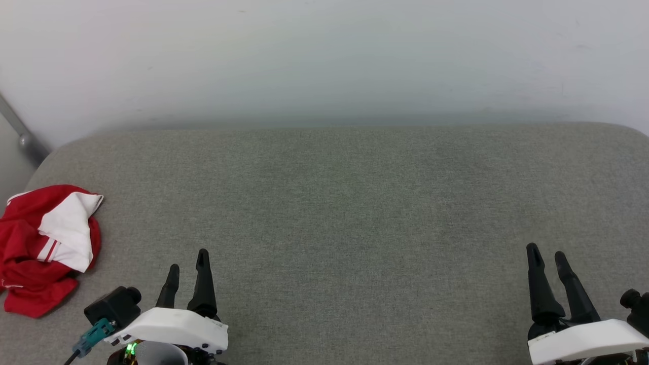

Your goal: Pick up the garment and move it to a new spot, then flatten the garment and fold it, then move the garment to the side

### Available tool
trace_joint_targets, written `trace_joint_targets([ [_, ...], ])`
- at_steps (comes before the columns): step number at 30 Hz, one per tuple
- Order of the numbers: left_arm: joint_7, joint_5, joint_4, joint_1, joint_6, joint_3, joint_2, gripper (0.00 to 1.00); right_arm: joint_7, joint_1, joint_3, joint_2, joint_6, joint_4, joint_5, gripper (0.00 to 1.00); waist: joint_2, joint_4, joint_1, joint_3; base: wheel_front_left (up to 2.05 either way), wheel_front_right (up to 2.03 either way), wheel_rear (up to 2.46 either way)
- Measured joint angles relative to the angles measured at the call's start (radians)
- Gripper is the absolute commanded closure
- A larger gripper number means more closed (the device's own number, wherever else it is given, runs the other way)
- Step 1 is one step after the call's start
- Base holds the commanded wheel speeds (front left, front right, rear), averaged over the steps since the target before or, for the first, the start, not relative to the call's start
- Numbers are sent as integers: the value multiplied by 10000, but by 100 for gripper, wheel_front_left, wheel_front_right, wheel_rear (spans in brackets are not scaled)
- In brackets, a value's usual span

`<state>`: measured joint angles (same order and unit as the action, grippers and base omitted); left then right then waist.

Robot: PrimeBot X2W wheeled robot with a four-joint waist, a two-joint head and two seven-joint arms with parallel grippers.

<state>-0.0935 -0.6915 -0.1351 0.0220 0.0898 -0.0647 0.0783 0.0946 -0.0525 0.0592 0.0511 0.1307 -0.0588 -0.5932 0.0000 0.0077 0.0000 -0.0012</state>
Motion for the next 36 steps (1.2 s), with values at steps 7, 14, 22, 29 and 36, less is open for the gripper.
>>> trace_joint_targets([
  [7,-222,773,98,-82,209,-280,71,0,205,-162,-17,0,0,182,823,0,0,23,0,3,0,0,0],
  [14,-422,1488,226,-159,339,-495,111,0,399,-341,-23,0,2,384,1524,0,0,38,0,-6,0,0,0],
  [22,-612,2219,408,-217,362,-612,134,0,606,-459,6,0,2,625,2174,0,0,55,0,-16,0,0,0],
  [29,-786,2863,518,-350,336,-673,119,0,800,-541,25,0,2,807,2711,0,0,78,0,-24,0,0,0],
  [36,-957,3382,583,-407,234,-662,48,0,947,-663,38,0,2,938,3133,0,0,98,0,-52,0,0,0],
])
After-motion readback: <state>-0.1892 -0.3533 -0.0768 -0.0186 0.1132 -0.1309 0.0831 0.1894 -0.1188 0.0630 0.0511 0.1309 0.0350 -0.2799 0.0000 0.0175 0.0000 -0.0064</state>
